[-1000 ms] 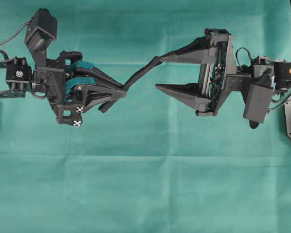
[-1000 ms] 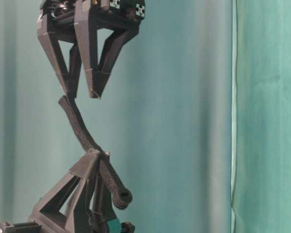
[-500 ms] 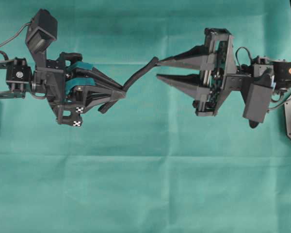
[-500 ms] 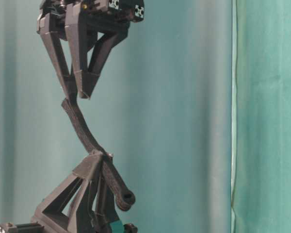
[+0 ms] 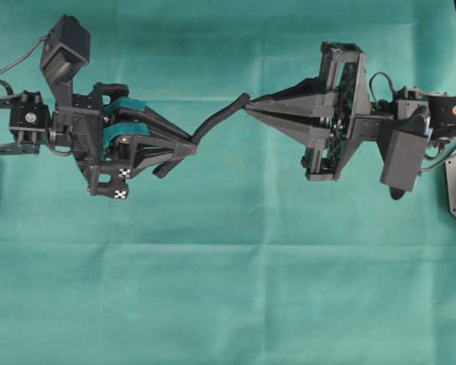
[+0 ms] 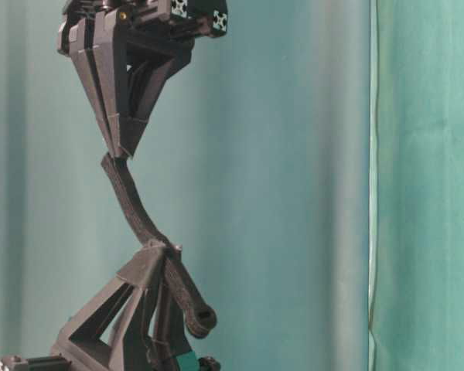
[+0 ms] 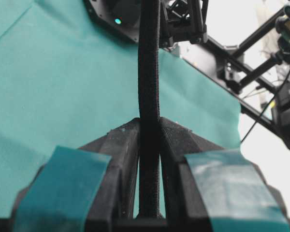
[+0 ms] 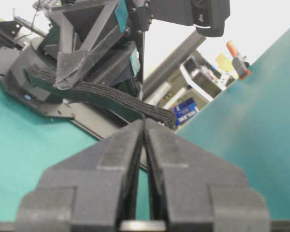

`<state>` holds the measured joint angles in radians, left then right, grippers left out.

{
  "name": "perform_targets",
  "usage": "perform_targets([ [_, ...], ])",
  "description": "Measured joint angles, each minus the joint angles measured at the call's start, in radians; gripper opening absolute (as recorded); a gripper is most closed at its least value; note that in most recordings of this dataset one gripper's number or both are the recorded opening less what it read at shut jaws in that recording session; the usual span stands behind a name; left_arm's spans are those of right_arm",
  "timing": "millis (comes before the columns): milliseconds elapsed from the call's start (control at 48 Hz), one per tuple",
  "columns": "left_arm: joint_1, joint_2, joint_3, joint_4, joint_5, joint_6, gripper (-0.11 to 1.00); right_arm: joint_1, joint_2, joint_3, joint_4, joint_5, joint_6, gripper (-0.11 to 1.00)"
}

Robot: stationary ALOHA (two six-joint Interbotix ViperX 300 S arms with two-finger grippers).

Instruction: Peel off the Velcro with your right arm.

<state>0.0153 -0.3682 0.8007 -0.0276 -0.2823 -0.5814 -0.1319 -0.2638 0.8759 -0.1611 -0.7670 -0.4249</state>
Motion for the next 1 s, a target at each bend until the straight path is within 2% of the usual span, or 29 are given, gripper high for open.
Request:
perform_targets([
  [417, 0.000, 0.000, 0.002, 0.000, -0.012, 0.000, 0.10, 0.002, 0.012, 0.000, 0.002, 0.000, 0.006, -0.09],
  [1000, 0.002, 0.000, 0.012, 0.000, -0.054, 0.000, 0.10, 0.054, 0.066, -0.029, 0.002, -0.002, 0.006, -0.09],
])
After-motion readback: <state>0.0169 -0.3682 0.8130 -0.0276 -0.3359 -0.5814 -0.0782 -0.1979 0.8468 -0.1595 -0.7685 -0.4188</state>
